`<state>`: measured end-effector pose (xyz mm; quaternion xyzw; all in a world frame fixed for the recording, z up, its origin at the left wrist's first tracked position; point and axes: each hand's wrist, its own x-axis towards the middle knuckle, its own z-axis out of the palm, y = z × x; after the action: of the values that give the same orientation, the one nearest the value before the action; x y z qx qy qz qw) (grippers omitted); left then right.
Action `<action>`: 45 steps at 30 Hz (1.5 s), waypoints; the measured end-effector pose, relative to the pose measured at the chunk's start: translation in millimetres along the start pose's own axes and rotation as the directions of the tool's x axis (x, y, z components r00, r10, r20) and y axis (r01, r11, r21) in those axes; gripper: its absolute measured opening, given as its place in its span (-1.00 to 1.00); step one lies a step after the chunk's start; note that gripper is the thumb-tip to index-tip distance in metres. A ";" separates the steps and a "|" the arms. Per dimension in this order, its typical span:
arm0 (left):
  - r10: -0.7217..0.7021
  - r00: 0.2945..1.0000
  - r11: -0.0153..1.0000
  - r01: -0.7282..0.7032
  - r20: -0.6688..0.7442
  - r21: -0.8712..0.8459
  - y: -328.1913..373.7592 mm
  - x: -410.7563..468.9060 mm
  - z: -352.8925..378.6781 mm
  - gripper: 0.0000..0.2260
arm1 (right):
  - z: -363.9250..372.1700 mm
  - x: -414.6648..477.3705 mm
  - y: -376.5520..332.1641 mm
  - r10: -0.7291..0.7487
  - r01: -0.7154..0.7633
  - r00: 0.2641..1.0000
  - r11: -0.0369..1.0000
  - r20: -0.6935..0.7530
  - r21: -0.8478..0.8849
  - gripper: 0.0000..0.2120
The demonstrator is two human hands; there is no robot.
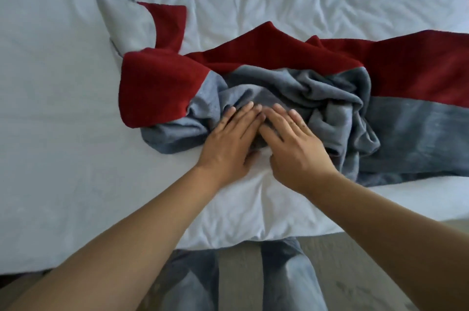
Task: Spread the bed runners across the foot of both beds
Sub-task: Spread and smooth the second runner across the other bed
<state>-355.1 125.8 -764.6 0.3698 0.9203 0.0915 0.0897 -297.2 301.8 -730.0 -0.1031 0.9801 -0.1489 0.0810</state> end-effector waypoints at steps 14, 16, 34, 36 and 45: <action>-0.496 0.798 0.868 0.465 -0.342 -0.175 -175.2 -95.8 -20.1 -0.11 | 35.6 135.0 -163.9 -0.258 0.299 0.936 0.942 0.239 -0.154 -0.30; -0.648 0.713 0.731 0.480 -0.270 -0.485 -169.7 -88.8 -15.7 0.01 | 36.6 144.4 -155.5 -0.140 0.185 0.948 0.973 0.286 -0.139 -0.39; 0.104 0.994 0.993 -0.102 0.039 -0.057 -36.7 143.2 -14.4 -0.04 | -8.2 51.0 103.3 0.504 -0.435 0.840 0.847 0.201 -0.305 -0.37; 0.051 0.996 0.998 -0.049 0.075 -0.029 -28.0 133.1 -4.2 -0.14 | -3.9 47.8 105.4 0.507 -0.438 0.837 0.846 0.204 -0.305 -0.40; -0.047 0.999 0.998 0.047 -0.027 0.031 -58.0 111.2 -25.5 -0.55 | 2.2 49.1 59.7 0.464 -0.430 0.872 0.878 0.155 -0.209 -0.28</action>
<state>-478.6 159.5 -764.4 0.3482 0.9311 0.0797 0.0737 -354.9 345.9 -756.8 0.1062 0.9730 -0.0317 0.2025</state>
